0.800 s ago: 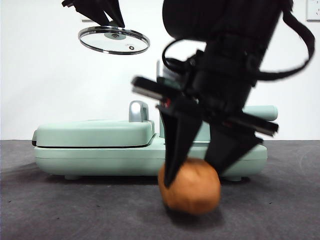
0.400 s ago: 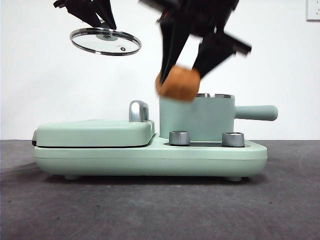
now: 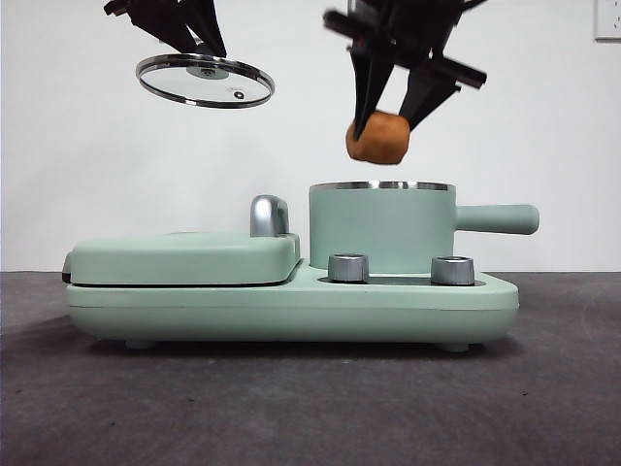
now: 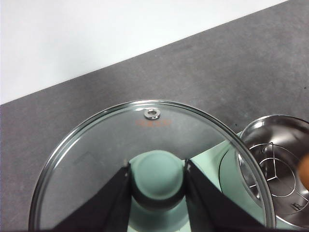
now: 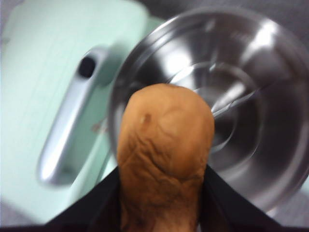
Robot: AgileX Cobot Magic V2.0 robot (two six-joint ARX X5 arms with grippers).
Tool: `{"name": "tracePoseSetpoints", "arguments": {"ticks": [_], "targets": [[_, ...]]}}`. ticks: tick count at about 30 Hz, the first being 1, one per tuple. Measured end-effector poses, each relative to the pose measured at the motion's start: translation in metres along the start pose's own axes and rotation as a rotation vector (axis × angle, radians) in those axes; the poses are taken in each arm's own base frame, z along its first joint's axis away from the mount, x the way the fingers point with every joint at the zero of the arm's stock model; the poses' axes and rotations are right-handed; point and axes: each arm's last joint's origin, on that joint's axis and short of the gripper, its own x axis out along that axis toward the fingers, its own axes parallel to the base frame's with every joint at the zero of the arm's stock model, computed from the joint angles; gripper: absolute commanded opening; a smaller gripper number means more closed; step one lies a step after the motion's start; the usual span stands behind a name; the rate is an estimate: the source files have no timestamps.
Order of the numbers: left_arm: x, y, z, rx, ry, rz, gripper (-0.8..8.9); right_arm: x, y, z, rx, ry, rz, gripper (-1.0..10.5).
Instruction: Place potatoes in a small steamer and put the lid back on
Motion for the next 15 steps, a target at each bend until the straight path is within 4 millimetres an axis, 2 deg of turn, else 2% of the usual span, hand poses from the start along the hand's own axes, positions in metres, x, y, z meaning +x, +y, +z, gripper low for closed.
{"name": "tracePoseSetpoints", "arguments": {"ticks": [6, 11, 15], "targets": [[0.0, 0.0, 0.0, 0.0, 0.0, 0.0, 0.06, 0.033, -0.022, 0.021, 0.033, 0.02, -0.029, 0.1], [0.0, 0.0, 0.0, 0.0, 0.0, 0.0, 0.06, 0.058, -0.033, 0.018, 0.056, 0.09, -0.049, 0.1], [0.0, 0.0, 0.0, 0.0, 0.0, 0.0, 0.06, 0.062, -0.033, 0.017, 0.044, 0.103, -0.048, 0.3]]}}
